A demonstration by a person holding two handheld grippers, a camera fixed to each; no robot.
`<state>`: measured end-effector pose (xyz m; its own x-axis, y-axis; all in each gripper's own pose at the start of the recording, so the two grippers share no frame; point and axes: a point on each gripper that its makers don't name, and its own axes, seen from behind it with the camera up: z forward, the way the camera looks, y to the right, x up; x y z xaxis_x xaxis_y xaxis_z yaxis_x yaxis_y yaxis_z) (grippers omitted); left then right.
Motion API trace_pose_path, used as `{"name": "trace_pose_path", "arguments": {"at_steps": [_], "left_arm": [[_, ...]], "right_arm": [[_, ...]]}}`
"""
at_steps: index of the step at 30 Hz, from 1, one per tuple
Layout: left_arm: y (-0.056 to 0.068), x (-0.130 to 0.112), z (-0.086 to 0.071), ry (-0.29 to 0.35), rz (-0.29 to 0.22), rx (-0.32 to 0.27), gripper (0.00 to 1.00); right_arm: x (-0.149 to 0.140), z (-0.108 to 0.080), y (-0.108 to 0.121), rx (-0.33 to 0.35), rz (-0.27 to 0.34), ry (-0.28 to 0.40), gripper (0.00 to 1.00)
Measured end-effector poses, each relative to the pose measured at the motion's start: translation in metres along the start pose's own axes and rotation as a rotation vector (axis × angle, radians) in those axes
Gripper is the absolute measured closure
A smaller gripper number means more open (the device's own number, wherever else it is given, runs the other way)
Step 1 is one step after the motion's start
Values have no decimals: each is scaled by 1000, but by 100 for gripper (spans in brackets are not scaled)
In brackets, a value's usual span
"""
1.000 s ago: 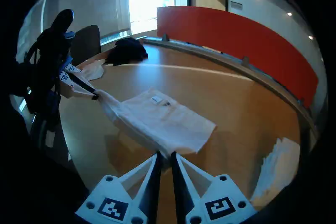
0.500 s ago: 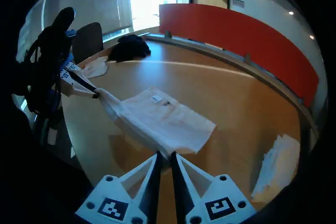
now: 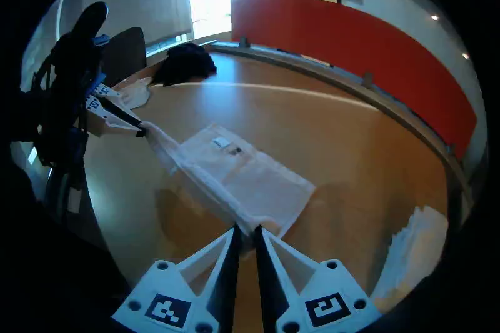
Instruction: Fold towel
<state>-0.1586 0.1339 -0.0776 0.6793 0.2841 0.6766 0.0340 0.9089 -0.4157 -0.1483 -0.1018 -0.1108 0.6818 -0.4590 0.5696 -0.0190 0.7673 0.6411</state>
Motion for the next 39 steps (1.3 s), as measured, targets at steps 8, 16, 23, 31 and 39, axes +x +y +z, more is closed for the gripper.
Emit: {"name": "trace_pose_path", "arguments": {"at_steps": [8, 16, 23, 31, 39], "left_arm": [[-13, 15, 29, -4, 13, 8, 83], [-21, 15, 50, -25, 44, 18, 83], [-24, 11, 66, -46, 49, 7, 82], [-32, 9, 91, -53, 58, 15, 80], [-45, 12, 112, -54, 55, 44, 75]], "right_arm": [[8, 25, 26, -25, 17, -26, 83], [9, 42, 34, -17, 30, -50, 83], [-1, 56, 38, -19, 31, -84, 83], [-8, 77, 49, -29, 63, -104, 81], [-8, 95, 63, -57, 79, -113, 73]]}}
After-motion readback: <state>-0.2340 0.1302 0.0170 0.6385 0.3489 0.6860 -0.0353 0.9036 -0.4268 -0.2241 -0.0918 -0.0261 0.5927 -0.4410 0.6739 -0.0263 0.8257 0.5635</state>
